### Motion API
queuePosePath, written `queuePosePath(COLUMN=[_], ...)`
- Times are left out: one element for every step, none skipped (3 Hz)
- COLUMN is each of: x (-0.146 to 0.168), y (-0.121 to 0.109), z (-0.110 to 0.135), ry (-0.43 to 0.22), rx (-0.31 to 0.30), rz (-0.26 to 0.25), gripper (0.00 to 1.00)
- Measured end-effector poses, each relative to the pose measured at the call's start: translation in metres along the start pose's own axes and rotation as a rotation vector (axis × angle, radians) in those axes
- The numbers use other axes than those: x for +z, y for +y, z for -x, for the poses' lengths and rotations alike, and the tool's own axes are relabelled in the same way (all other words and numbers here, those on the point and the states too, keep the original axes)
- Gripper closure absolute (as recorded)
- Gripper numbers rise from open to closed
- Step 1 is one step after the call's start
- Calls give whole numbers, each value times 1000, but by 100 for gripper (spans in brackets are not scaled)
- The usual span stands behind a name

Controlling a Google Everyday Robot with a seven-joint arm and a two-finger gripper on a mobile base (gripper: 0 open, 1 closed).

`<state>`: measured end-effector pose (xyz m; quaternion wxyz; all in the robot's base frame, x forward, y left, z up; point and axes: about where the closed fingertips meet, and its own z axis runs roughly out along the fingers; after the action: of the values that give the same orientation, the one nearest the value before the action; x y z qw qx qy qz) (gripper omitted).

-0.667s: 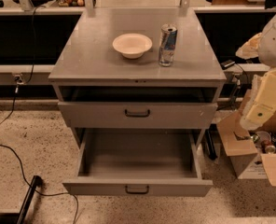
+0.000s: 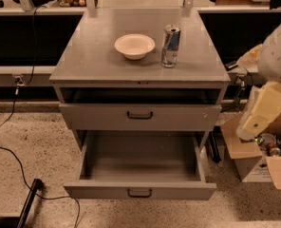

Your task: Close middle drawer

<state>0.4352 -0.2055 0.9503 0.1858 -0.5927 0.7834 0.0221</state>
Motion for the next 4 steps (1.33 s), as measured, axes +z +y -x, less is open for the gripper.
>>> queuePosePath(x=[47, 75, 95, 139], y=[33, 59, 38, 47], z=[2, -8, -5, 5], ry=[-127, -227, -235, -319], rx=[-5, 6, 24, 34], rz=[24, 21, 3, 4], gripper=[0, 0, 0, 0])
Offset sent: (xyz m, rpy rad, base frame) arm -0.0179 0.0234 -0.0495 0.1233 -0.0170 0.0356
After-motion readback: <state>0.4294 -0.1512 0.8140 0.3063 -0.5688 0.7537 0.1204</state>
